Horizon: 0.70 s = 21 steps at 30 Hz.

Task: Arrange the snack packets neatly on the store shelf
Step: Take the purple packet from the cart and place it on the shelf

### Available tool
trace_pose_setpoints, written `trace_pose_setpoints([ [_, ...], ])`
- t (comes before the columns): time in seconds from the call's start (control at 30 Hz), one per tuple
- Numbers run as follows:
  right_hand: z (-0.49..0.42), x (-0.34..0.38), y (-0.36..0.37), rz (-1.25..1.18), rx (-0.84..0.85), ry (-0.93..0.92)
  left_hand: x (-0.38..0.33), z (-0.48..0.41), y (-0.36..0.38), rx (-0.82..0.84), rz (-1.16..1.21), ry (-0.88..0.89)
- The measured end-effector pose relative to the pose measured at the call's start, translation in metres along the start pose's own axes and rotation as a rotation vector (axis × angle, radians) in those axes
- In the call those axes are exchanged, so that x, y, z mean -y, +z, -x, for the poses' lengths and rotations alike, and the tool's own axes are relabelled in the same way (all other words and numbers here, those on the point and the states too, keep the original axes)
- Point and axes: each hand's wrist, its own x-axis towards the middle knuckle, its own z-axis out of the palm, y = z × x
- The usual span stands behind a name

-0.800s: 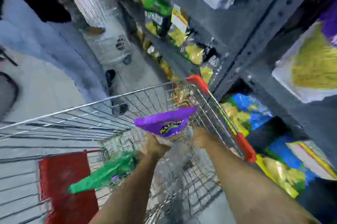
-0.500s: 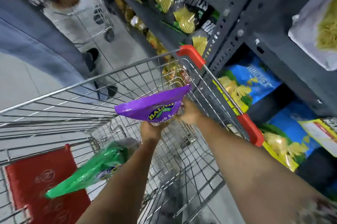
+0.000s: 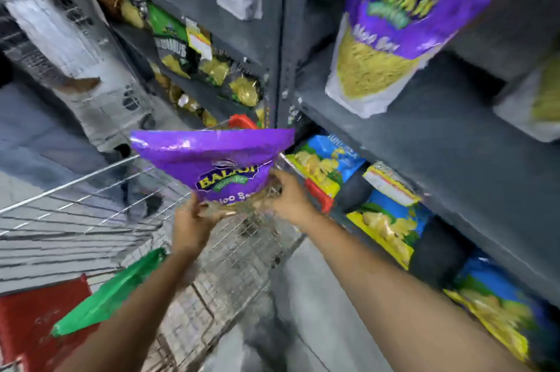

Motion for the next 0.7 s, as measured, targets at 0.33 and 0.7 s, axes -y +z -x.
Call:
trace_pose_setpoints([
  [0.33,0.165,0.045,-0.172,-0.132,-0.506,-0.137,-0.207,0.059,0.059,0.392,-0.159,0.549],
  [0.7,0.189,-0.027,-0.340,-0.100,-0.800,0.156,-0.319,0.085,0.268,0.841,-0.202,0.585],
])
